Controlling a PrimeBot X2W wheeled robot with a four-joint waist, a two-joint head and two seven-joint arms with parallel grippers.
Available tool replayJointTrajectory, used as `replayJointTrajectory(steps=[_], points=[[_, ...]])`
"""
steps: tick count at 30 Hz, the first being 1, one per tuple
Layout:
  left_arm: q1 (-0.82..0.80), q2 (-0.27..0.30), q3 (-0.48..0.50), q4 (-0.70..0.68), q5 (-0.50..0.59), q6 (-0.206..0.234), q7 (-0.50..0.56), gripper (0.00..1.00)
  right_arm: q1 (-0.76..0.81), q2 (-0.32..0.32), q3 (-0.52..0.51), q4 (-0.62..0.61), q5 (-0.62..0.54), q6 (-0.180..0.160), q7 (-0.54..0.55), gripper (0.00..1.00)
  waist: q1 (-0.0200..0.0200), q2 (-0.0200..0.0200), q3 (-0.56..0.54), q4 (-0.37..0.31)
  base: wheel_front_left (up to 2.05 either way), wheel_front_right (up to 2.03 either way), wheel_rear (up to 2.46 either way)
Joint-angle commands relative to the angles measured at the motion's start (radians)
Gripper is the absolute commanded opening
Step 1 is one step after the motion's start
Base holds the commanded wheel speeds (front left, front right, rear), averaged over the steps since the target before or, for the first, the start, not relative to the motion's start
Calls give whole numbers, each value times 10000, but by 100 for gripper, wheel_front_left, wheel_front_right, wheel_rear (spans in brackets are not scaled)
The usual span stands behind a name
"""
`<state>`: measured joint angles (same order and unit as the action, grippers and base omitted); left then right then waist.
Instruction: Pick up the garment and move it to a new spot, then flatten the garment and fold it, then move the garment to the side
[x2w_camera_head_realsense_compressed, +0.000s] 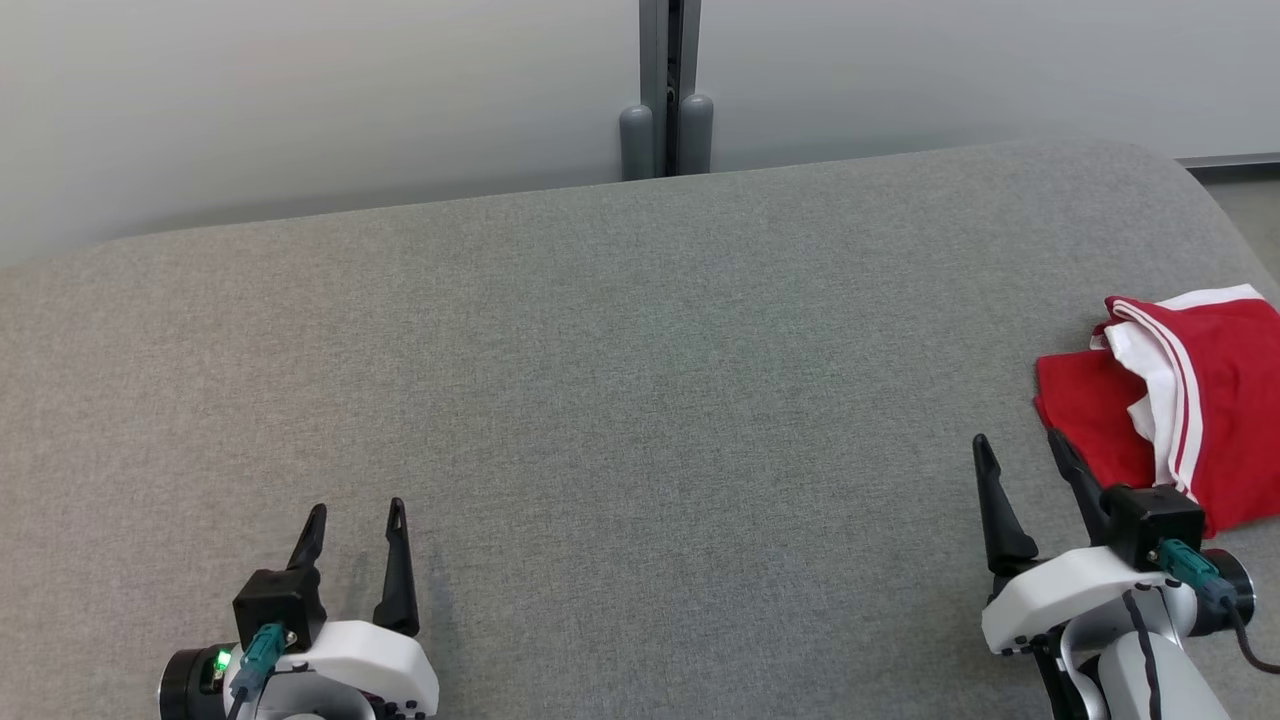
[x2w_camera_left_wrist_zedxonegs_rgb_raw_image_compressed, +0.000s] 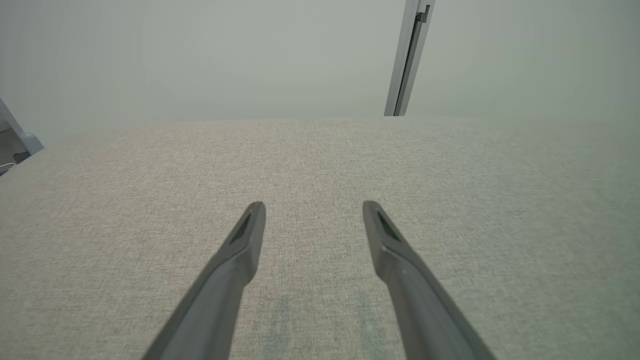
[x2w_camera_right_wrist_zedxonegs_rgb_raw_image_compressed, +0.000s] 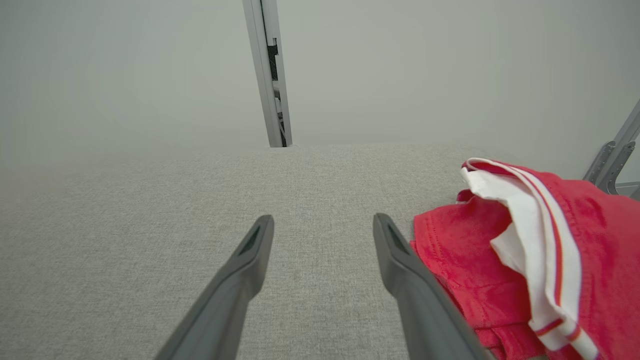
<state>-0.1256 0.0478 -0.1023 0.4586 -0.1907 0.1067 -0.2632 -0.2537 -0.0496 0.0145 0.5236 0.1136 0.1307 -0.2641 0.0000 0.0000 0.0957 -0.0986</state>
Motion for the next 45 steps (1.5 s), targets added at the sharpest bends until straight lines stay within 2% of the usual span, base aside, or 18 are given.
replayJointTrajectory(steps=[1,5,6,10,32,45], points=[[-65,55,5,-18,-63,3,-12,100,-71,-44,17,-63,16,-1,7,100,0,0,6,5,0,0,0],[-74,55,3,-38,-241,-145,-12,100,-74,-48,54,-104,-14,-2,7,100,0,0,19,6,0,0,0],[-78,55,12,-64,-219,-184,-12,0,-78,-48,56,-112,-3,-2,7,0,0,0,24,8,0,0,0],[219,-46,-23,255,-264,-185,39,0,232,130,26,223,15,2,5,0,0,0,22,6,0,0,0],[176,-21,598,-418,-4167,-804,1082,0,560,81,-351,-637,4201,2,1072,0,0,0,-145,178,0,0,0],[159,-7,893,-754,-6054,-1099,1587,0,725,57,-532,-1054,6223,1,1577,0,0,0,-243,280,0,0,0]])
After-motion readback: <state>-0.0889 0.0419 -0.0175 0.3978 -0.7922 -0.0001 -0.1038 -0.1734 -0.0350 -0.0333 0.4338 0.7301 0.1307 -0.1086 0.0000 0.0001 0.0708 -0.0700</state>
